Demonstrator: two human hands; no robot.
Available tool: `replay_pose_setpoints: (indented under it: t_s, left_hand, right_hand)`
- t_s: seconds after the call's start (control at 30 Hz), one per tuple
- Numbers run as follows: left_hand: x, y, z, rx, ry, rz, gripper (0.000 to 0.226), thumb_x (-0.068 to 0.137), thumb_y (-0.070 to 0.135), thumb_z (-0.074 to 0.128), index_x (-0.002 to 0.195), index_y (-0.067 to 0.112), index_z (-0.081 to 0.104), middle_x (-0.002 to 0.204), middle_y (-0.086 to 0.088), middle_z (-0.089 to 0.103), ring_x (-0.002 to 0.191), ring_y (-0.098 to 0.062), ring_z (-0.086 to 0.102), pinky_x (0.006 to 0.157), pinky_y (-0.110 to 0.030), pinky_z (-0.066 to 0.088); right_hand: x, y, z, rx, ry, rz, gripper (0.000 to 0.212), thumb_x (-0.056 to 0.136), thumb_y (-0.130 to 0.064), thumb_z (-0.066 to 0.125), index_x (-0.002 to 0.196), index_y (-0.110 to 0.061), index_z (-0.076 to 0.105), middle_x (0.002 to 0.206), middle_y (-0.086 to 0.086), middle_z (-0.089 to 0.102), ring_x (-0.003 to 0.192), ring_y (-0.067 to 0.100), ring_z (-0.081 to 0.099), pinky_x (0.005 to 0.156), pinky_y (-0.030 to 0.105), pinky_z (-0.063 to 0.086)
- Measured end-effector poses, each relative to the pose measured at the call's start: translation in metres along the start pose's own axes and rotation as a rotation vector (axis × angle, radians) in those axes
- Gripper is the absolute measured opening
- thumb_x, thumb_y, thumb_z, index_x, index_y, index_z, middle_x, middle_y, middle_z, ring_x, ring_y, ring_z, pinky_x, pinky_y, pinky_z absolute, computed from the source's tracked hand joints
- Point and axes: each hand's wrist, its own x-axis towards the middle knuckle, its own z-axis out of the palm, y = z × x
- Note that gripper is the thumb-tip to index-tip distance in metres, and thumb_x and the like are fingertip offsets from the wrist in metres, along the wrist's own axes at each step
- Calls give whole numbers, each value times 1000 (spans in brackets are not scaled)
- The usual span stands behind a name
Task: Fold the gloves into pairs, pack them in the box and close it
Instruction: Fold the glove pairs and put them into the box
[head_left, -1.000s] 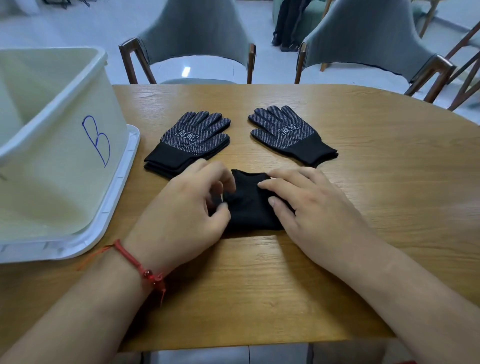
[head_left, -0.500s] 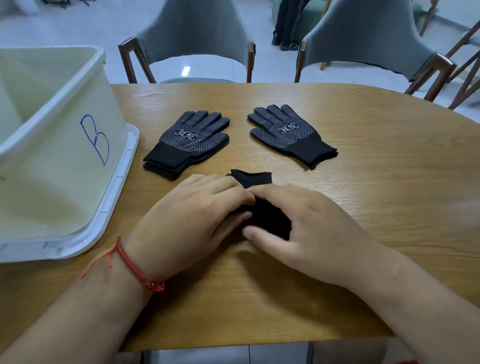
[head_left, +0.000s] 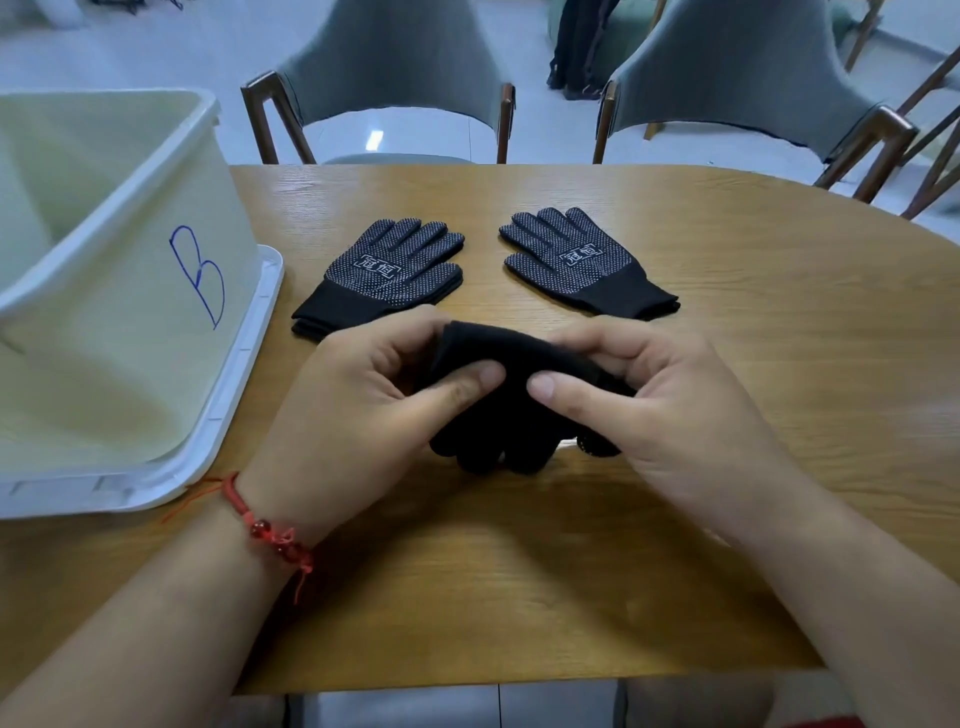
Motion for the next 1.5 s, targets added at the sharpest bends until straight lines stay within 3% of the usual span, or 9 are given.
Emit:
replay_pose_setpoints:
  t_s: [0.23, 0.4, 0.57, 0.7, 0.8, 0.87, 1.1, 1.33, 1.5]
  left_hand:
    - [1, 4, -1, -330, -27, -207, 22, 92, 25, 75, 112, 14, 75, 97, -32, 68, 79, -45, 65, 68, -56, 50]
    - [-3, 9, 5, -429, -228, -339, 32, 96, 20, 76, 128, 21, 72, 107, -20, 76, 84, -33, 70, 71, -41, 53]
    - [-1, 8, 5, -378, -101, -337, 25, 96, 14, 70, 120, 15, 75, 89, -12, 74, 74, -24, 68, 59, -32, 54]
    - [1, 6, 2, -369, -44, -311, 22, 93, 14, 72, 115, 18, 76, 99, -19, 75, 85, -38, 71, 70, -50, 58]
    - [2, 5, 2, -402, -41, -307, 24, 93, 10, 71, 116, 13, 73, 83, -5, 68, 68, -18, 61, 57, -31, 51]
    - [2, 6, 2, -447, -39, -298, 28, 91, 9, 70, 118, 16, 74, 90, -3, 71, 76, -14, 66, 61, -29, 54]
    - [-1, 6, -4, -607, -95, -239, 28, 93, -3, 62, 97, 17, 80, 129, -13, 73, 117, -35, 71, 82, -38, 63]
    - [-1, 4, -7, -703, -121, -257, 34, 70, -1, 35, 93, -3, 60, 134, -24, 66, 117, -43, 66, 79, -39, 58]
    - [0, 4, -7, -618, -115, -256, 24, 79, 22, 53, 88, 2, 63, 137, -23, 64, 105, -41, 62, 81, -44, 47]
  right_hand:
    - [5, -2, -4, 319, 55, 111, 26, 72, -14, 87, 96, -20, 81, 96, 10, 78, 90, 29, 78, 76, 40, 62]
    - [4, -1, -4, 324, 76, 118, 29, 76, -12, 85, 103, -9, 78, 97, 15, 77, 90, 28, 78, 74, 33, 61]
    - [4, -1, -4, 352, 1, 133, 23, 89, -14, 80, 112, -13, 77, 106, 8, 77, 96, 23, 75, 78, 35, 59]
    - [5, -3, -9, 456, -128, 185, 30, 95, -13, 64, 122, -15, 76, 116, 10, 76, 100, 23, 73, 88, 37, 60]
    - [8, 0, -7, 512, -84, 206, 34, 89, -2, 61, 111, -18, 81, 114, 12, 78, 99, 25, 76, 87, 36, 62]
    - [10, 1, -6, 538, -65, 220, 34, 87, 1, 61, 104, -17, 84, 111, 12, 79, 99, 24, 76, 87, 34, 62]
    - [10, 1, -7, 570, -28, 257, 37, 83, 6, 55, 84, -16, 85, 114, 14, 80, 97, 24, 77, 92, 36, 64]
    - [9, 3, -6, 580, -34, 284, 58, 98, 15, 36, 83, -14, 84, 121, 23, 76, 107, 38, 76, 96, 47, 63]
    - [7, 1, -10, 620, -38, 229, 45, 92, 5, 34, 95, -4, 78, 125, 28, 73, 117, 39, 72, 99, 43, 61]
